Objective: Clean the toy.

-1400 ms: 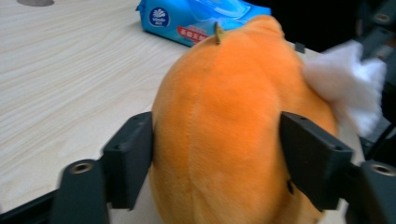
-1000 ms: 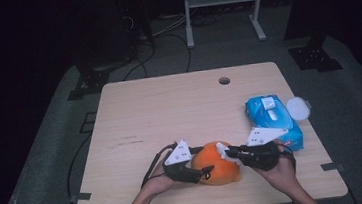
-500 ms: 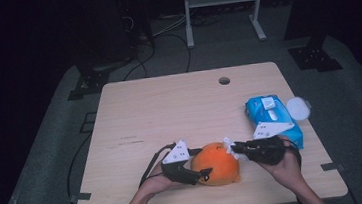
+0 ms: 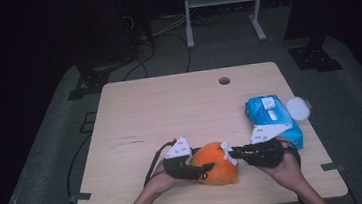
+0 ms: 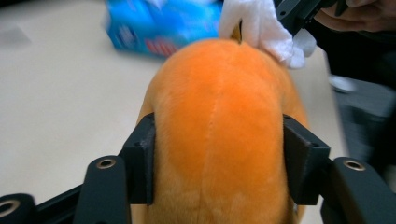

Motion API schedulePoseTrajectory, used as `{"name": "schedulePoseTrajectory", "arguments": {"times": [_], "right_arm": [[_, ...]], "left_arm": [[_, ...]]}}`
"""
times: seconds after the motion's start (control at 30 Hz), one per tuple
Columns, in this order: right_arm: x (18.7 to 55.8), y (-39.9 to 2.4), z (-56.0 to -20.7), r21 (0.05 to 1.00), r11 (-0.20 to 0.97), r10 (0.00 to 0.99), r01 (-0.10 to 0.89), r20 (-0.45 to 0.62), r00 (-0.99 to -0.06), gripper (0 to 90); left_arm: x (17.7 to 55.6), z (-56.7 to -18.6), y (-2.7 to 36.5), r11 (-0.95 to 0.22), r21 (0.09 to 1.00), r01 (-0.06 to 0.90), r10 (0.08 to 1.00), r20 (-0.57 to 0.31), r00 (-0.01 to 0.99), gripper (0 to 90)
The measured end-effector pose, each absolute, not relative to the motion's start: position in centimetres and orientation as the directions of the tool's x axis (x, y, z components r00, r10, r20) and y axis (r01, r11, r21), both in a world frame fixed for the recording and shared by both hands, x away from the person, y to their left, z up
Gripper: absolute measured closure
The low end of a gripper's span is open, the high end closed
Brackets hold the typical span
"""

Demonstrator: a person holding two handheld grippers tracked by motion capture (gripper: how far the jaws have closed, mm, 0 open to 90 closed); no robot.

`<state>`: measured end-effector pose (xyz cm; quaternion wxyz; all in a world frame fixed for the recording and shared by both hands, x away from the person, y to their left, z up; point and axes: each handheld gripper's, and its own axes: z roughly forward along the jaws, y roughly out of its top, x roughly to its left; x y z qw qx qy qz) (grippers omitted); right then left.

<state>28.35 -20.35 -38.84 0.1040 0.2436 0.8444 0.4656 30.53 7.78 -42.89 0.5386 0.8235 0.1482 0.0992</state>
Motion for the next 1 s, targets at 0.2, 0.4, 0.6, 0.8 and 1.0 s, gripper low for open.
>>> {"name": "schedulePoseTrajectory", "arguments": {"times": [0.2, 0.4, 0.6, 0.8, 1.0], "right_arm": [[28.4, -20.4, -37.9, 0.853, 0.445, 0.558, 0.272, -0.026, -0.83, 83.1], [28.9, -19.8, -40.0, 0.807, 0.491, 0.536, 0.33, 0.018, -0.844, 82.8], [28.6, -19.8, -39.3, 0.824, 0.474, 0.526, 0.31, 0.017, -0.85, 82.8], [29.6, -21.8, -40.6, 0.804, 0.448, 0.589, 0.39, 0.063, -0.806, 83.0], [28.5, -20.0, -39.7, 0.827, 0.454, 0.544, 0.33, 0.036, -0.838, 83.0]], "left_arm": [[30.6, -43.9, 7.1, -0.364, 0.931, 0.007, 0.364, 0.135, 0.922, 33.1], [31.3, -44.4, 7.5, -0.358, 0.921, 0.154, 0.366, -0.013, 0.93, 19.0], [30.6, -44.6, 8.3, -0.404, 0.91, 0.086, 0.331, 0.058, 0.942, 29.7], [30.6, -44.8, 8.5, -0.391, 0.917, 0.079, 0.306, 0.048, 0.951, 27.6], [30.4, -44.7, 8.3, -0.413, 0.906, 0.089, 0.316, 0.051, 0.948, 25.2]]}}
